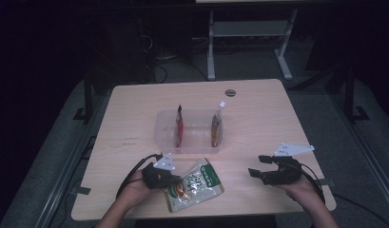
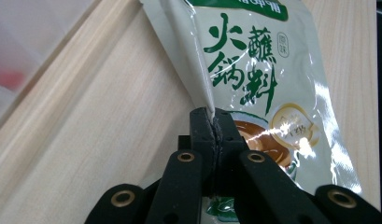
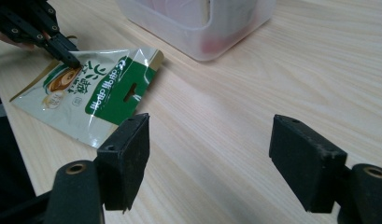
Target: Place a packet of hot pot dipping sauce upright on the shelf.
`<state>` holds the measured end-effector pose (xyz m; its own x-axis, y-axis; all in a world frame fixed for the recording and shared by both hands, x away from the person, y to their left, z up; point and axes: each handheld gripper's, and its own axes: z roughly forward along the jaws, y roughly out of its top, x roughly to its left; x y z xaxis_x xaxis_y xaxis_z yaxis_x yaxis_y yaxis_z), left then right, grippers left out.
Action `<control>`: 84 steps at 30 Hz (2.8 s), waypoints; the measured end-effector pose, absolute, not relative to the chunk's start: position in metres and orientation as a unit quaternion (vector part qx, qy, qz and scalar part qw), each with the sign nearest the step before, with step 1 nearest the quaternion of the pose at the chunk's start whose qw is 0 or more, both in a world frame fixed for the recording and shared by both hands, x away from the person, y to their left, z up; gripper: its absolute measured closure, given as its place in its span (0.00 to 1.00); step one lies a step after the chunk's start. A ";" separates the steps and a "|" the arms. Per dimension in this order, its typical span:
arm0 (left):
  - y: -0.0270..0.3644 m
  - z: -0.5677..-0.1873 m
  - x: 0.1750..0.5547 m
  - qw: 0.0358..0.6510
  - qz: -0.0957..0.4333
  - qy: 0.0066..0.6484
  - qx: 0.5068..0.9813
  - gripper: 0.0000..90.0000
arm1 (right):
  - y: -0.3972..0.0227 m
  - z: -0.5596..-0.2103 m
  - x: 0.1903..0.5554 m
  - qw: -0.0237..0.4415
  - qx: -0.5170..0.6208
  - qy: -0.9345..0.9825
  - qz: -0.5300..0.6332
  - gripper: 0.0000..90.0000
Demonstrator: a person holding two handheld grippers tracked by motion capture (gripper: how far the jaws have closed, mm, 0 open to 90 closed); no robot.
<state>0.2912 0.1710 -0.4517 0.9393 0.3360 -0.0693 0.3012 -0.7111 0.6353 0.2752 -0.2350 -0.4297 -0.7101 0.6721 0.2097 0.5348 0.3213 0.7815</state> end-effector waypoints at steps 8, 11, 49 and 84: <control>0.171 -0.440 0.287 0.373 0.025 0.161 0.913 1.00 | -0.236 -0.424 0.275 0.056 0.379 0.803 0.456 0.29; 0.171 -0.437 0.285 0.378 0.029 0.156 0.912 1.00 | -0.232 -0.421 0.274 0.044 0.370 0.805 0.462 0.28; 0.181 -0.407 0.281 0.466 0.038 0.147 0.872 1.00 | -0.133 -0.432 0.310 -0.090 0.262 0.825 0.493 0.51; 0.177 -0.414 0.291 0.466 0.075 0.165 0.866 0.85 | -0.148 -0.425 0.306 -0.140 0.225 0.792 0.550 1.00</control>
